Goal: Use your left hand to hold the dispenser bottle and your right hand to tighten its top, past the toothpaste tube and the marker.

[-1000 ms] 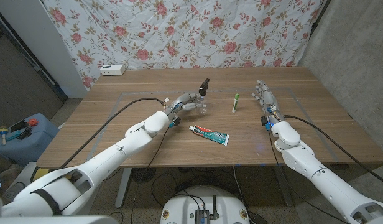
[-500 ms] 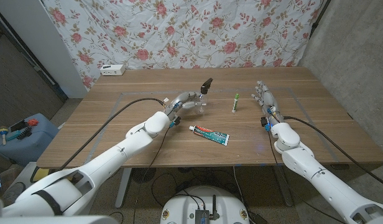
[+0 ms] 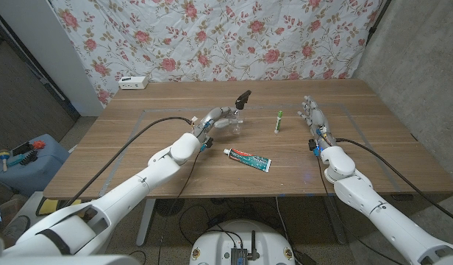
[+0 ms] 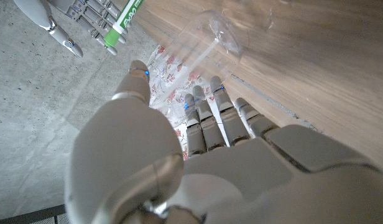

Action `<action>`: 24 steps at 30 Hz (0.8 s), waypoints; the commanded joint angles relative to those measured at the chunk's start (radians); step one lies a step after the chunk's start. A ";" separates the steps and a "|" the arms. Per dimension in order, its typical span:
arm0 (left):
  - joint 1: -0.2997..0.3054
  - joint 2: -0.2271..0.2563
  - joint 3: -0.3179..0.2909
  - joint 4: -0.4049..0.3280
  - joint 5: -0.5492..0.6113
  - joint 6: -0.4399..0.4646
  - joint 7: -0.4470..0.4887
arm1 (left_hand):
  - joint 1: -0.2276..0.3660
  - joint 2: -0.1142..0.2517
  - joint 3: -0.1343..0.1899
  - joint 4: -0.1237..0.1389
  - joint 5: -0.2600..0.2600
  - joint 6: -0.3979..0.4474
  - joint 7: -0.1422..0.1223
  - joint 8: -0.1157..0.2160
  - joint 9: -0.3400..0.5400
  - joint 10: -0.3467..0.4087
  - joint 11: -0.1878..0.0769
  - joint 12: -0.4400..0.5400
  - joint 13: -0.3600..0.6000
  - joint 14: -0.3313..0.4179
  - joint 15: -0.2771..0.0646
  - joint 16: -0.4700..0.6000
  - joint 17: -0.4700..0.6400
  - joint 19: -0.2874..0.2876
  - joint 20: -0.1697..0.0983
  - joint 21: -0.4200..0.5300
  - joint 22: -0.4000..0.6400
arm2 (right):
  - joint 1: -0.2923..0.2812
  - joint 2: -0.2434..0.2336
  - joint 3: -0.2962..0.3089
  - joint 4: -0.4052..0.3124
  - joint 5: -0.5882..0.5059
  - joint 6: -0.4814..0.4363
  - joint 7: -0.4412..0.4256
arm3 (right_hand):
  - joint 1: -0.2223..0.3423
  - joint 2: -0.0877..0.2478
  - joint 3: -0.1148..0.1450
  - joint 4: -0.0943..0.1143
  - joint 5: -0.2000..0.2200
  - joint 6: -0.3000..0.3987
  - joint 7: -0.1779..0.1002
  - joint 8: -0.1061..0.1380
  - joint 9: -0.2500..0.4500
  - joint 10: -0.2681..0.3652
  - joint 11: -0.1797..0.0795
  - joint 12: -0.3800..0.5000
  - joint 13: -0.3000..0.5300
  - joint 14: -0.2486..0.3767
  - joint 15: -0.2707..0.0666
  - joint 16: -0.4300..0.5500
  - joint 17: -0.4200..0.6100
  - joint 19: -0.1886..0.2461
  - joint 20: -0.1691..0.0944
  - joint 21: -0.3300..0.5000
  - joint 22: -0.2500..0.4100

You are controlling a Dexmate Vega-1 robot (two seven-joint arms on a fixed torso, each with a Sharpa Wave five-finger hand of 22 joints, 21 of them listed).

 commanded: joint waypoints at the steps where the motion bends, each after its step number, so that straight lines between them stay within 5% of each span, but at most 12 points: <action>1: 0.021 0.003 -0.019 -0.011 -0.011 -0.028 0.014 | 0.006 0.012 -0.006 0.001 -0.005 -0.001 0.005 -0.007 0.003 -0.007 0.004 0.001 0.008 0.020 -0.060 0.003 0.000 0.035 -0.122 0.008 0.002 | -0.021 -0.013 0.002 -0.047 -0.019 -0.024 -0.024 | -0.008 0.003 0.001 0.008 0.002 0.007 0.000 0.001 0.002 0.006 -0.005 0.004 0.001 0.006 -0.009 0.005 0.006 -0.007 -0.030 0.008 0.006; 10: 0.024 0.005 -0.027 -0.011 -0.013 -0.044 0.013 | 0.012 0.026 -0.003 0.002 -0.006 -0.004 0.009 -0.014 0.006 -0.016 0.005 -0.001 0.017 0.051 -0.045 0.002 -0.001 0.081 -0.098 0.014 0.003 | -0.029 -0.017 0.001 -0.070 -0.032 -0.034 -0.036 | -0.009 0.003 0.001 0.009 0.003 0.008 -0.002 0.000 0.002 0.006 -0.006 0.003 0.001 0.006 -0.008 0.005 0.006 -0.007 -0.029 0.008 0.006; 24: 0.032 0.015 -0.041 -0.036 -0.004 -0.038 0.028 | 0.018 0.033 0.004 0.001 -0.005 0.002 0.010 -0.017 0.009 -0.009 0.008 0.003 0.027 0.084 -0.069 -0.005 -0.004 0.094 -0.102 0.004 0.001 | -0.048 -0.054 -0.002 -0.174 -0.071 -0.102 -0.067 | -0.009 0.004 0.001 0.010 0.003 0.009 -0.003 0.000 0.002 0.004 -0.012 0.003 0.001 0.003 -0.004 0.004 0.006 -0.009 -0.026 0.008 0.006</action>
